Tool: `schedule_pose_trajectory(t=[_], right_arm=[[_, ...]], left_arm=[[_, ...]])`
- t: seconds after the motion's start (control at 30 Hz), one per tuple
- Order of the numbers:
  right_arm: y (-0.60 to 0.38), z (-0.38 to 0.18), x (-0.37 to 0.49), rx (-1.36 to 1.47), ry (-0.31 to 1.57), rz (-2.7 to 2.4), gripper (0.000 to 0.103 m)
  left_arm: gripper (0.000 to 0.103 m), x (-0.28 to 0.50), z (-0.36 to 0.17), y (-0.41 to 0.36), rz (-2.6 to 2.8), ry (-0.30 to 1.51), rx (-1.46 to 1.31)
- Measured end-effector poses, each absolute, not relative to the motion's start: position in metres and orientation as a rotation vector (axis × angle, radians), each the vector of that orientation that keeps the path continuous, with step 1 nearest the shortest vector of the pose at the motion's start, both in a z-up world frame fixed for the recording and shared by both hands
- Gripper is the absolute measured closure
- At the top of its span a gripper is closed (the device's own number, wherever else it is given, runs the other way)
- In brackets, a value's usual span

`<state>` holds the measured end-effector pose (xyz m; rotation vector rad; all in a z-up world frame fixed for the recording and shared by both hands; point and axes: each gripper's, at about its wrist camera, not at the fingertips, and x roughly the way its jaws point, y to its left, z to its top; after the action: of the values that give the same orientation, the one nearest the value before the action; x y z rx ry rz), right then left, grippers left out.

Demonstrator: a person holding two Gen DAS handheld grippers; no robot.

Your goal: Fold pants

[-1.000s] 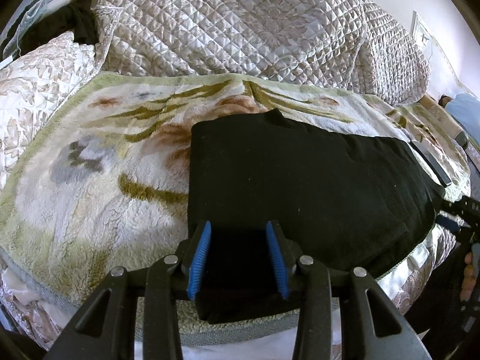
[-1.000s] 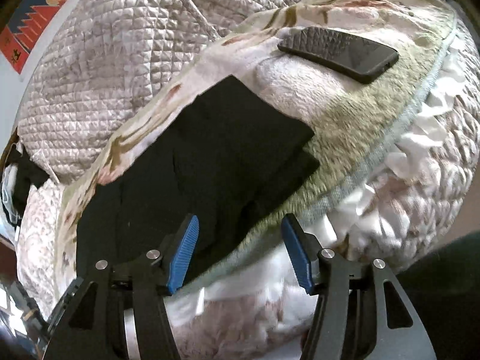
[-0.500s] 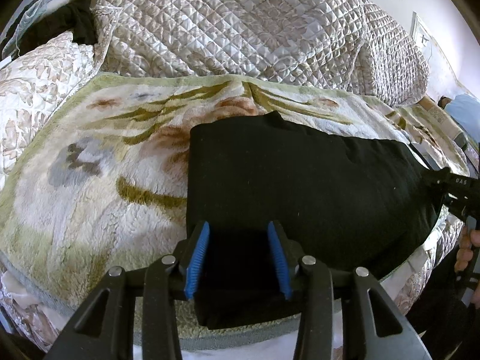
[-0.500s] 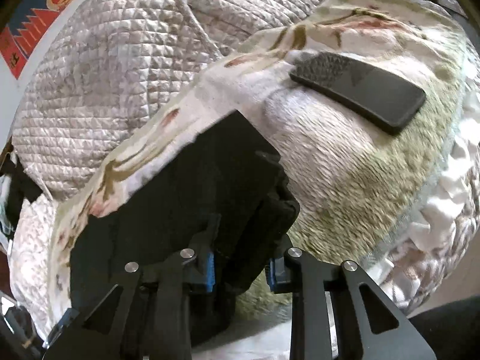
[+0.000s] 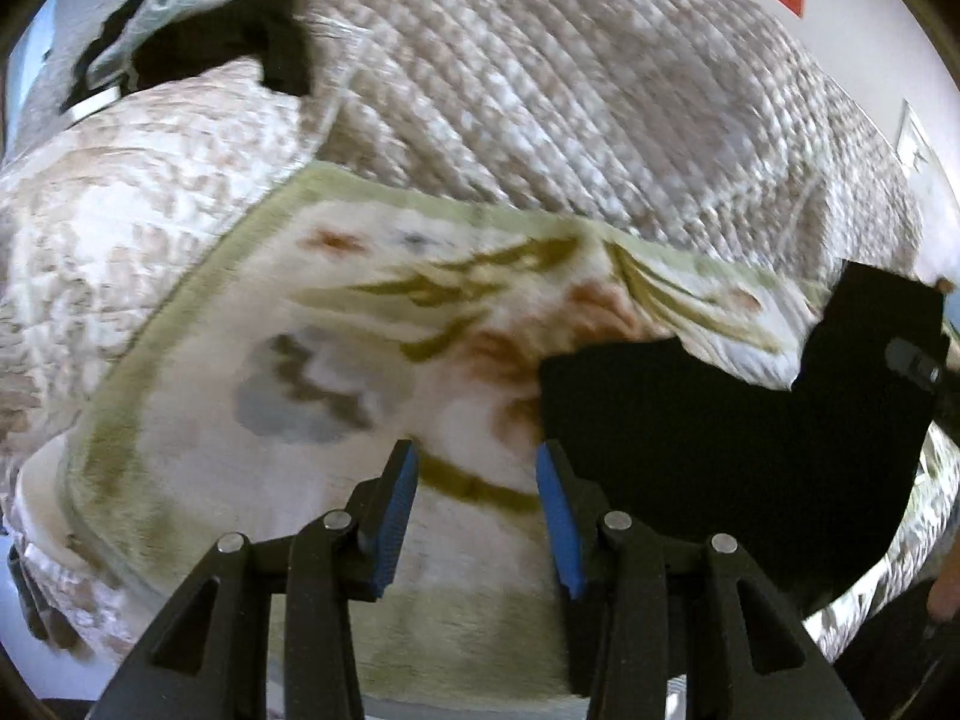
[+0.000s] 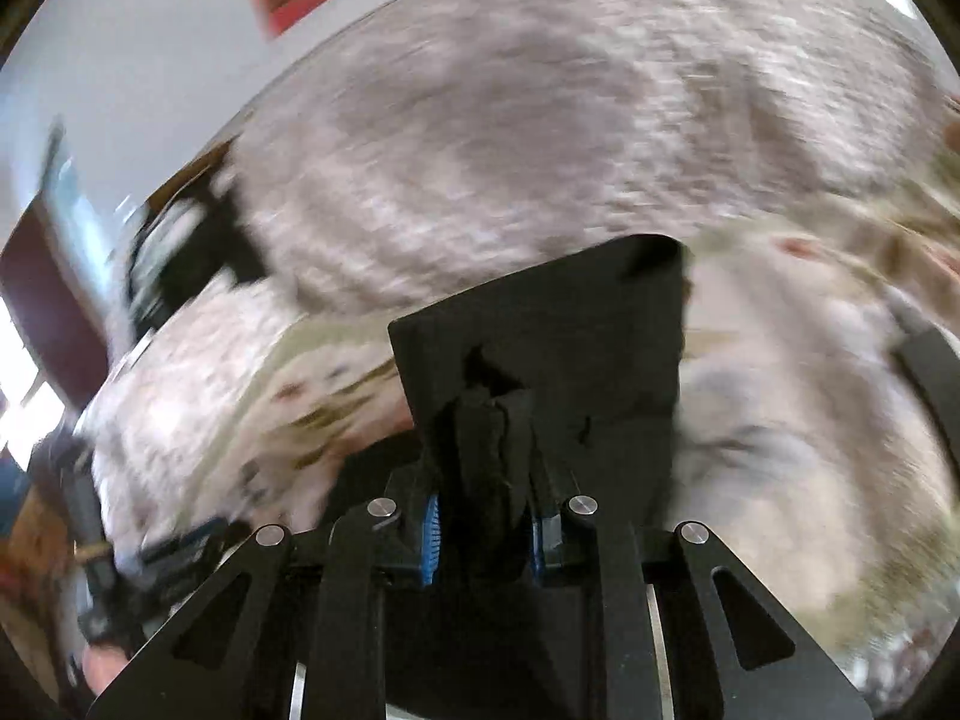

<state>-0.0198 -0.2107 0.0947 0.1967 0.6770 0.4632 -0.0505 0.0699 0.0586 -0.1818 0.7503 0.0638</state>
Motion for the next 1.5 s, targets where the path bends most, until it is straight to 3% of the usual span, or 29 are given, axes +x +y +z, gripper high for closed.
schedule_pose_trajectory(t=[0.27, 0.5, 0.67, 0.83, 0.93, 1.07, 1.13, 1.4, 1.5], right_arm=[[-0.116, 0.01, -0.029, -0.017, 0.873, 0.654, 0.081], [-0.116, 0.042, -0.044, -0.058, 0.777, 0.674, 0.081], [-0.098, 0.01, -0.054, -0.137, 0.84, 0.693, 0.081], [-0.099, 0.014, -0.063, -0.162, 0.812, 0.7, 0.081], [-0.1, 0.008, -0.063, -0.171, 0.805, 0.72, 0.077], [-0.097, 0.013, -0.07, -0.164, 0.807, 0.764, 0.055], [-0.101, 0.019, -0.073, -0.131, 0.803, 0.806, 0.052], [-0.153, 0.044, -0.074, 0.023, 0.699, 0.712, 0.052], [-0.17, 0.022, -0.063, 0.047, 0.779, 0.588, 0.07]], left_arm=[[0.059, -0.055, 0.041, 0.091, 0.092, 0.77, -0.231], [0.059, -0.055, 0.036, 0.093, 0.074, 0.783, -0.274], [0.059, -0.057, 0.037, 0.093, 0.072, 0.772, -0.278], [0.059, -0.059, 0.036, 0.097, 0.09, 0.777, -0.286], [0.059, -0.057, 0.035, 0.095, 0.084, 0.777, -0.284], [0.059, -0.058, 0.033, 0.093, 0.085, 0.778, -0.267], [0.059, -0.058, 0.032, 0.096, 0.093, 0.778, -0.271], [0.059, -0.06, 0.035, 0.095, 0.1, 0.767, -0.273], [0.059, -0.06, 0.04, 0.089, 0.076, 0.757, -0.267]])
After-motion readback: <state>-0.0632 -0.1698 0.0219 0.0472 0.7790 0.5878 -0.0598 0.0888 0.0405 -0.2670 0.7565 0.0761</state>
